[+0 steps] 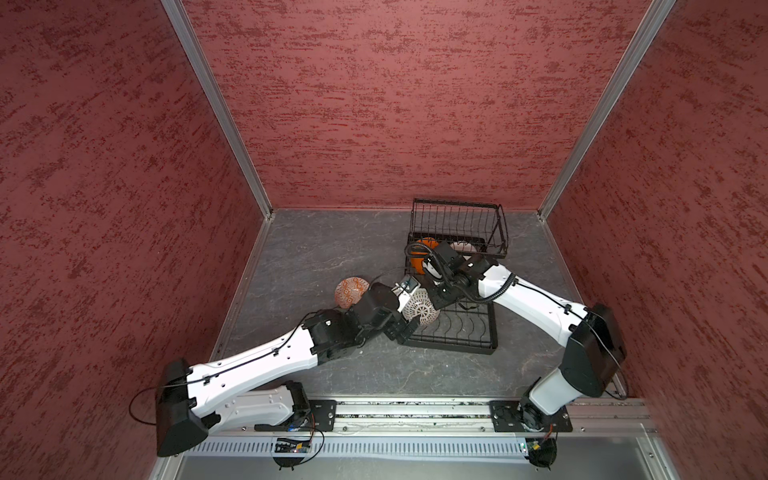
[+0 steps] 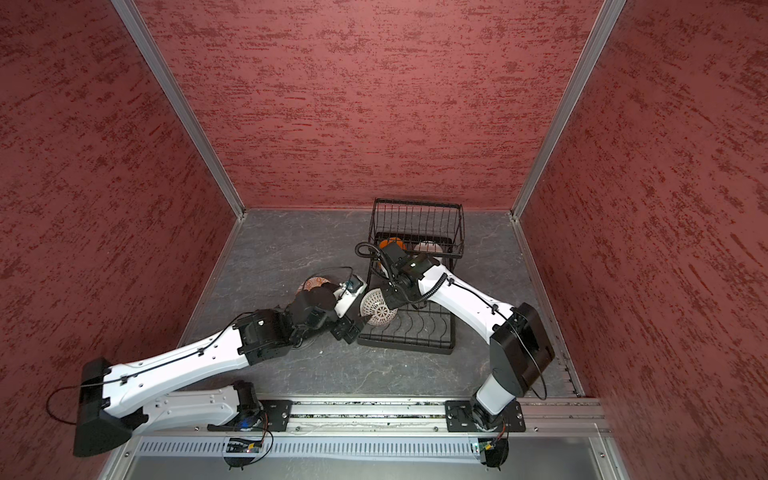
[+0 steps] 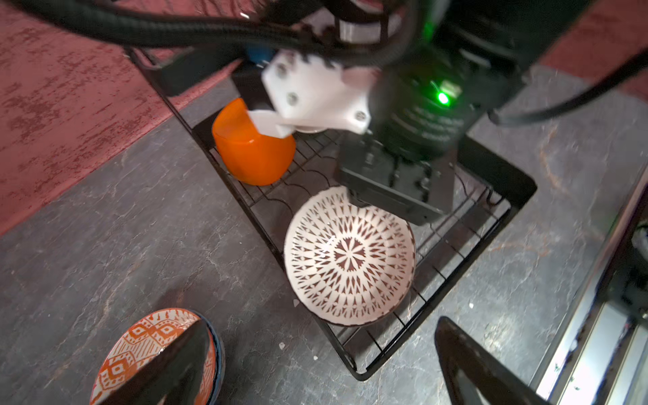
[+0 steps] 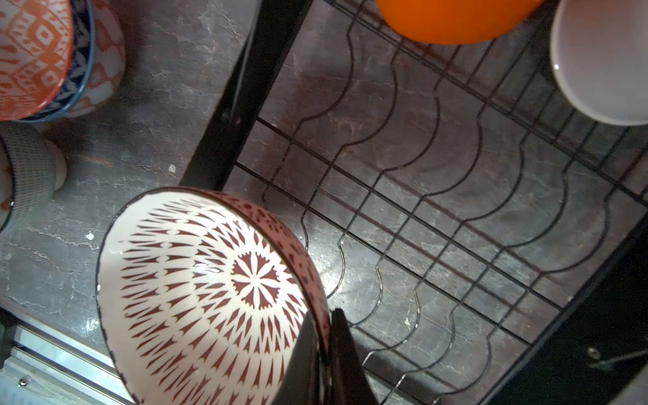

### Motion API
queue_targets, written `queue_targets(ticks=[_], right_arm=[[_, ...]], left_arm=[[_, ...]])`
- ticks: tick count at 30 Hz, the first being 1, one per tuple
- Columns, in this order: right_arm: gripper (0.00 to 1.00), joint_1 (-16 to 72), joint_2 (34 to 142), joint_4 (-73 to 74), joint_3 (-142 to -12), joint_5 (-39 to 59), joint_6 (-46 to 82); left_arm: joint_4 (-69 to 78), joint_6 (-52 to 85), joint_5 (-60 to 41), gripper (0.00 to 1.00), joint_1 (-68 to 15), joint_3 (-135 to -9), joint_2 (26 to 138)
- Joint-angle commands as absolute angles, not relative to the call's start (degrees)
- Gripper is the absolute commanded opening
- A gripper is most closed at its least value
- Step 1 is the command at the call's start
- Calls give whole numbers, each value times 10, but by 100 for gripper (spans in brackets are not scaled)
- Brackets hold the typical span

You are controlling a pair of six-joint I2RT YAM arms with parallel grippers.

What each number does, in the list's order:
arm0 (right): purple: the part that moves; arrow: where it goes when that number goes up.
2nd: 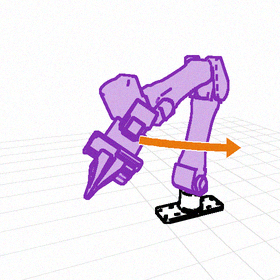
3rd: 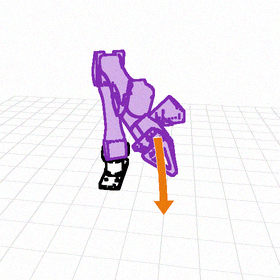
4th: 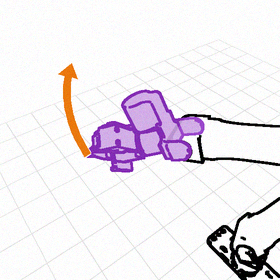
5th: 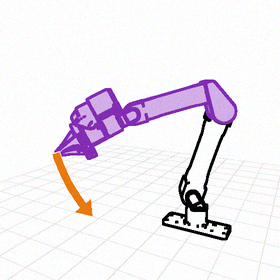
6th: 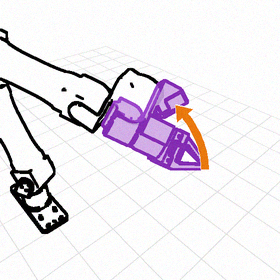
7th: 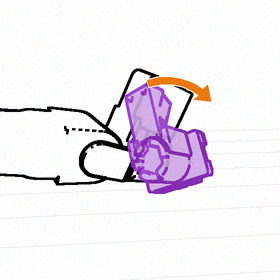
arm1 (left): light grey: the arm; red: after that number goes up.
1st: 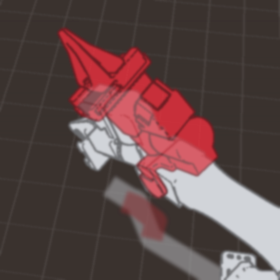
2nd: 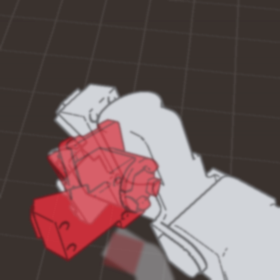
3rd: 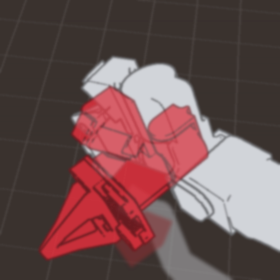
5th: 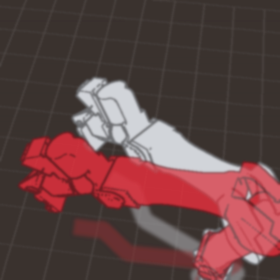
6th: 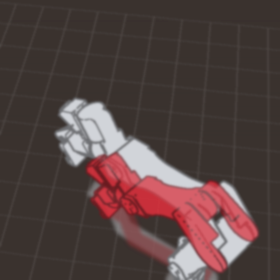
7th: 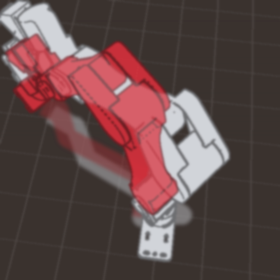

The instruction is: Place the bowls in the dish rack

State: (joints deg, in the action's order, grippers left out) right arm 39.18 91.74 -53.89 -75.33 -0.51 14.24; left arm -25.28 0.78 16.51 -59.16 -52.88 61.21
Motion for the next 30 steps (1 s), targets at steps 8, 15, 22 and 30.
queue_targets(ticks=[8,15,22,30], right_arm=[[0,388,836,-558,-766,-199,210],[0,388,816,-593,-762,-308,234],[0,389,819,-587,-730,-347,256],[0,397,827,-573,-694,-381,271]], left_arm=[[-251,138,116,100,-539,-505,574],[-245,170,109,100,-525,-484,596],[-216,201,85,100,-501,-445,596],[-212,206,86,100,-497,-427,590]])
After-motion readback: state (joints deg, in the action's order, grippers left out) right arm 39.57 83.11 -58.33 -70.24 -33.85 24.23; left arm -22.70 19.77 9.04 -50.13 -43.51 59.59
